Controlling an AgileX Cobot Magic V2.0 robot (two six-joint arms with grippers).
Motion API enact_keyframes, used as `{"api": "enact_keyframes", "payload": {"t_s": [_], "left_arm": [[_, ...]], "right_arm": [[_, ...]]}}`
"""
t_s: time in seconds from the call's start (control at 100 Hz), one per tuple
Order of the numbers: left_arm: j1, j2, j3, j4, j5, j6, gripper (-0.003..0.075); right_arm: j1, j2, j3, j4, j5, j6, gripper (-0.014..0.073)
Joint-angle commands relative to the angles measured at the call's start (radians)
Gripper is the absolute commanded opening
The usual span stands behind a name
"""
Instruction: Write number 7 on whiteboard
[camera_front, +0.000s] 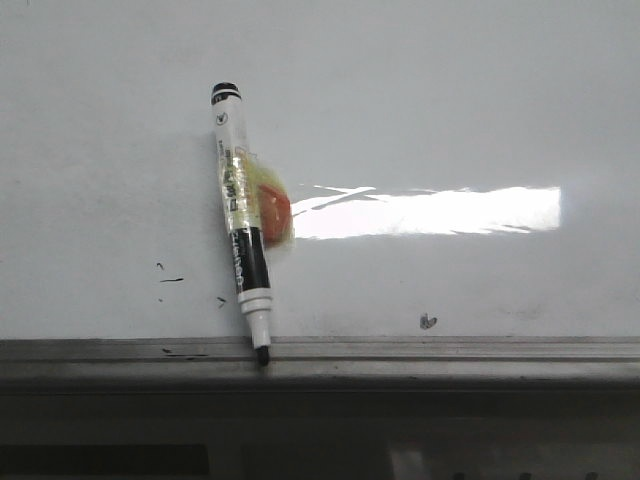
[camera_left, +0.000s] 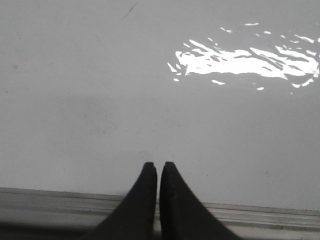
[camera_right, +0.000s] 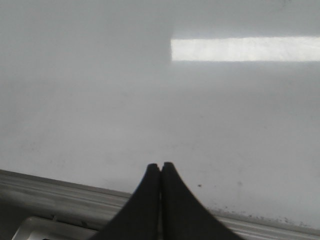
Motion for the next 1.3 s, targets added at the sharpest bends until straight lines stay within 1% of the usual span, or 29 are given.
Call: {"api": "enact_keyframes", "payload": {"t_s": [0.0,0.29,0.39,0.45,0.48,0.49,0.5,0.55,0.58,0.59,0.65,0.73,0.77,0.84,0.95,1.04,1.12,1.19,1.23,1.29], "left_arm": [[0.002,-0.028,0.022,-0.001,-0.058,-0.011,-0.002],[0.002,-0.028,0.022,-0.001,-0.058,-0.011,-0.002],[0.002,-0.028,0.022,0.001,-0.06,-0.011,-0.002],[0.002,-0.028,0.022,-0.016,-0.079,-0.011,-0.002],[0.002,-0.028,0.022,-0.059,-0.115,-0.019,-0.002],[0.002,-0.028,0.022,-0.114,-0.136,-0.024,-0.002],[0.002,-0.028,0.022,-0.114,-0.136,-0.027,-0.002],[0.002,-0.028,0.022,-0.329,-0.22,-0.036,-0.002],[0.002,-0.028,0.022,-0.504,-0.254,-0.036,-0.002],[0.002,-0.028,0.022,-0.538,-0.262,-0.036,-0.002],[0.002,-0.028,0.022,-0.773,-0.309,-0.036,-0.002],[0.002,-0.028,0.022,-0.952,-0.35,-0.036,-0.002],[0.002,-0.028,0.022,-0.998,-0.36,-0.036,-0.002],[0.002,-0.028,0.022,-1.016,-0.379,-0.036,-0.002],[0.002,-0.028,0.022,-1.018,-0.401,-0.036,-0.002],[0.0,-0.028,0.012,-1.028,-0.39,-0.036,-0.002],[-0.002,-0.028,-0.009,-1.026,-0.364,-0.036,-0.002],[-0.002,-0.028,-0.046,-0.976,-0.33,0.001,-0.002],[-0.002,-0.026,-0.083,-0.912,-0.29,0.047,-0.002],[-0.002,-0.002,-0.154,-0.797,-0.19,0.13,-0.002]], "right_arm": [[0.0,-0.012,0.015,0.0,-0.028,-0.007,-0.0054],[0.0,-0.012,0.015,-0.002,-0.03,-0.007,-0.0054],[0.0,-0.012,0.015,-0.019,-0.082,-0.007,-0.0054],[0.0,-0.012,0.015,-0.019,-0.142,-0.007,-0.0054],[0.0,-0.012,0.015,0.005,-0.18,-0.007,-0.0054],[0.0,-0.012,0.015,0.015,-0.202,-0.007,-0.0054],[0.0,-0.012,0.015,0.039,-0.213,-0.007,-0.0054],[0.0,-0.012,0.015,0.131,-0.298,-0.007,-0.0054],[0.0,-0.012,0.015,0.19,-0.358,-0.007,-0.0054],[0.0,-0.012,0.015,0.19,-0.358,-0.007,-0.0054],[0.0,-0.012,0.015,0.308,-0.456,-0.007,-0.0054],[0.0,-0.012,0.015,0.43,-0.528,-0.007,-0.0054],[0.0,-0.012,0.015,0.474,-0.562,-0.007,-0.0054],[0.0,-0.012,0.008,0.515,-0.588,-0.007,-0.0054],[0.0,-0.012,-0.011,0.519,-0.579,-0.007,-0.0054],[0.0,-0.012,-0.051,0.519,-0.523,-0.007,-0.0053],[0.0,-0.012,-0.113,0.515,-0.44,-0.007,-0.0053],[0.0,-0.012,-0.18,0.468,-0.348,-0.007,-0.0053],[0.0,-0.006,-0.218,0.409,-0.291,-0.009,-0.0053],[0.0,0.012,-0.294,0.305,-0.169,-0.009,-0.0053]]}}
